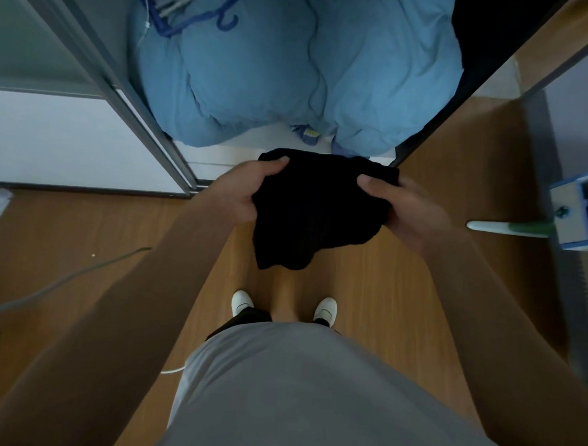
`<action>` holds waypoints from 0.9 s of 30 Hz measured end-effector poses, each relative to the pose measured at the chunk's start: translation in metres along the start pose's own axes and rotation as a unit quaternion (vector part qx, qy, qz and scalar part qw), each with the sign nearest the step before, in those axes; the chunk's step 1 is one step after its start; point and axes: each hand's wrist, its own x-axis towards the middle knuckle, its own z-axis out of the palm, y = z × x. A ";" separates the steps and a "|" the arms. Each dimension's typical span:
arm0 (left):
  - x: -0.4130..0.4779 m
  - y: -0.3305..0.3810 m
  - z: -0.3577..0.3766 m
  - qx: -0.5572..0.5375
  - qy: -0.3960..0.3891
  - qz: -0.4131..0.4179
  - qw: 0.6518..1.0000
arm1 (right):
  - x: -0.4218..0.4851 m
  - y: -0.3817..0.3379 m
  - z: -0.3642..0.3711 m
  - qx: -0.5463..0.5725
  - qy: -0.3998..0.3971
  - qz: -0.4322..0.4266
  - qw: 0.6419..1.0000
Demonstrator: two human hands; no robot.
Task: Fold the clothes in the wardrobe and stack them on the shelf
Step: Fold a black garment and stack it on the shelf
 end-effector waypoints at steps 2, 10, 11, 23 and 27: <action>-0.002 0.000 -0.005 -0.025 -0.034 0.011 0.999 | 0.001 0.005 0.004 0.009 0.031 -0.022 0.999; -0.006 -0.016 -0.016 0.049 -0.039 0.096 0.993 | 0.009 0.009 0.002 0.011 0.051 0.004 0.999; -0.004 -0.014 -0.016 0.047 -0.024 0.105 0.993 | 0.011 0.008 -0.001 -0.019 0.069 0.002 0.997; -0.005 0.002 -0.016 0.007 0.020 -0.015 1.000 | 0.010 0.007 0.000 -0.253 0.060 -0.114 0.959; -0.008 0.012 -0.015 0.036 0.022 -0.032 0.999 | 0.012 0.007 0.012 -0.548 0.056 -0.202 0.810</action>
